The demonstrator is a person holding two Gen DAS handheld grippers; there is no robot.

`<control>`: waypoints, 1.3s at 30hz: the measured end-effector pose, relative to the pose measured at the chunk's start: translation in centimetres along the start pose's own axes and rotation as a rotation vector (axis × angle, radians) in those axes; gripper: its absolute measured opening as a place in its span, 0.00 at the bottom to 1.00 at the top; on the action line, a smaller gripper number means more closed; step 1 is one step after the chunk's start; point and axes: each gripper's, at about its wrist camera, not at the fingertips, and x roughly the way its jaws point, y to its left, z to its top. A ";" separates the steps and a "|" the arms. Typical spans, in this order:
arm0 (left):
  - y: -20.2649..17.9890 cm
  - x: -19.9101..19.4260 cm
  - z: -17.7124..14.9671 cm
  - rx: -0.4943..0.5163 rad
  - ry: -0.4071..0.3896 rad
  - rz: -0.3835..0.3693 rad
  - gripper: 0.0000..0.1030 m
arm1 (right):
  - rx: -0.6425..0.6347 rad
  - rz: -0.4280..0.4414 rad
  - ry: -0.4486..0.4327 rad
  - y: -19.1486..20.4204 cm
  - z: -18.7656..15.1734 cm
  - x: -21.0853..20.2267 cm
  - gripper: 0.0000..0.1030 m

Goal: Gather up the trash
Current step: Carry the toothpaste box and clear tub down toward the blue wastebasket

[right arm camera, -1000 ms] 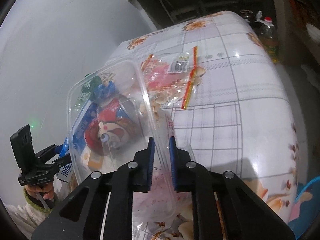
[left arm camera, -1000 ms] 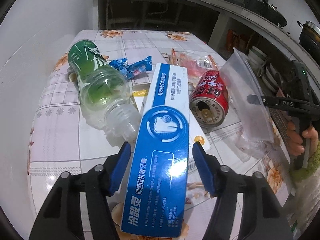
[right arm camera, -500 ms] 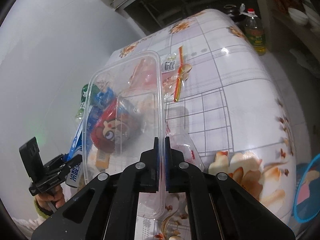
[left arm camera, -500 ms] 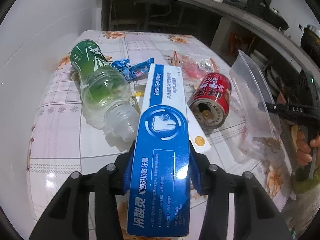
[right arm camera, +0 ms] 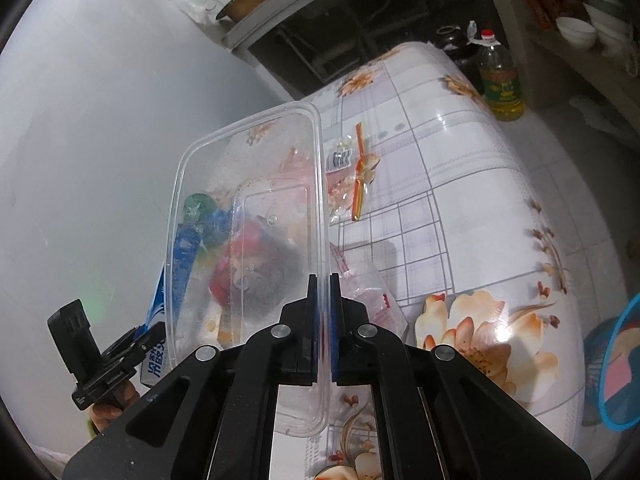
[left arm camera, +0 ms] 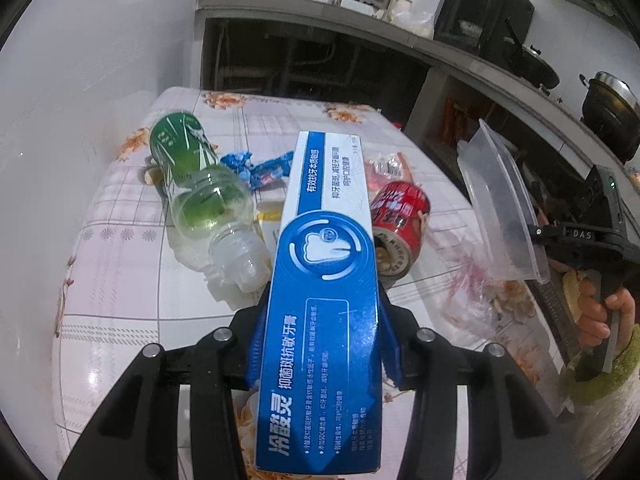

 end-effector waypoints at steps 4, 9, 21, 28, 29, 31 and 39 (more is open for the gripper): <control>-0.4 -1.0 0.2 0.000 -0.023 -0.012 0.43 | 0.014 0.008 -0.017 -0.1 -0.3 -1.0 0.03; -1.3 -2.0 0.5 0.004 -0.045 -0.038 0.43 | 0.021 0.016 -0.037 0.0 -0.7 -2.3 0.03; -6.8 -3.1 1.4 0.065 -0.071 -0.155 0.43 | 0.073 0.009 -0.129 -1.6 -3.2 -7.9 0.03; -13.9 -1.3 2.0 0.168 -0.035 -0.296 0.43 | 0.208 -0.085 -0.249 -6.9 -7.4 -15.3 0.03; -15.2 -0.8 2.1 0.186 -0.022 -0.317 0.43 | 0.239 -0.106 -0.266 -8.0 -8.3 -16.6 0.03; -18.3 0.5 2.1 0.225 0.020 -0.373 0.43 | 0.297 -0.143 -0.294 -10.1 -9.8 -18.5 0.03; -29.3 5.9 1.3 0.330 0.181 -0.518 0.43 | 0.599 -0.265 -0.336 -20.0 -17.6 -22.7 0.03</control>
